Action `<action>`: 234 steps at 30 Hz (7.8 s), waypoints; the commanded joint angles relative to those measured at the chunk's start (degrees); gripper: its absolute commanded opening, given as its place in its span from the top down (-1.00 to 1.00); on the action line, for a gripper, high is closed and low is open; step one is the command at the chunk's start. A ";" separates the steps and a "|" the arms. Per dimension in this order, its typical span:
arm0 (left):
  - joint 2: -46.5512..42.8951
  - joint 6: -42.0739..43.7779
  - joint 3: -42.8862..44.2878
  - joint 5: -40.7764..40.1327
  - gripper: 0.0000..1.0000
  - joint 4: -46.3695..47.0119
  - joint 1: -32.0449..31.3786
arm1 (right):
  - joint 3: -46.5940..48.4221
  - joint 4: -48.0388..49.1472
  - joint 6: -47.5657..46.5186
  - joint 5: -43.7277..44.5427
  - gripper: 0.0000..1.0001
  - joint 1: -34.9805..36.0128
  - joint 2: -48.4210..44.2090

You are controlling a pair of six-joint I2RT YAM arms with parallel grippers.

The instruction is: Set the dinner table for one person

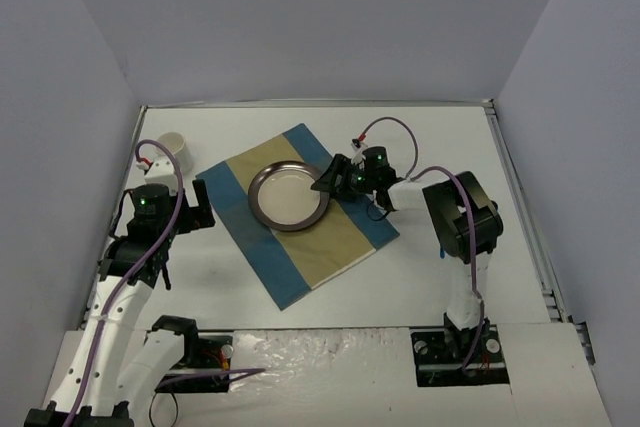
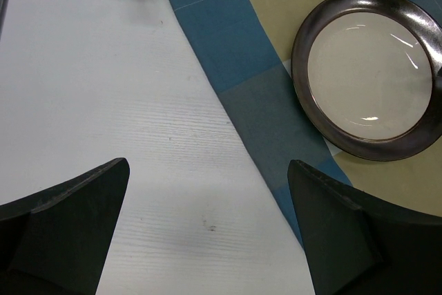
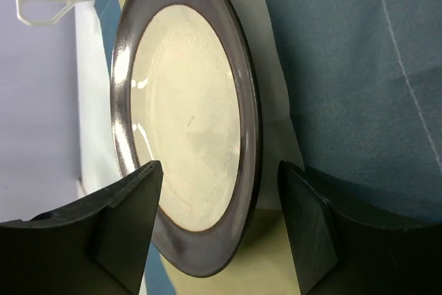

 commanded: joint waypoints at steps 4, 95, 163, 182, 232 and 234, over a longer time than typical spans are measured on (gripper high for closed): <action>2.80 -4.87 2.74 -3.95 -0.94 1.46 0.38 | 4.05 -20.81 -16.31 13.41 -0.55 -0.08 -13.98; 36.90 -16.69 36.29 -23.16 1.00 -1.08 -31.25 | 20.31 -41.20 -20.30 41.93 -0.48 22.46 -31.77; 13.85 -2.87 16.73 -18.26 -0.89 2.02 -15.95 | 3.28 -52.10 -22.75 41.80 1.00 5.88 -36.01; 8.81 0.40 8.24 -14.72 -0.91 1.12 -7.05 | 1.93 -51.48 -21.79 41.86 1.00 5.20 -33.36; 5.77 -1.71 7.20 -7.58 -0.91 1.71 -4.31 | -3.52 -35.05 -32.32 25.59 -0.36 -32.99 -28.14; 5.44 -1.79 7.09 -6.71 -0.91 1.99 -4.19 | -2.90 -34.60 -34.73 25.66 -0.36 -33.42 -25.94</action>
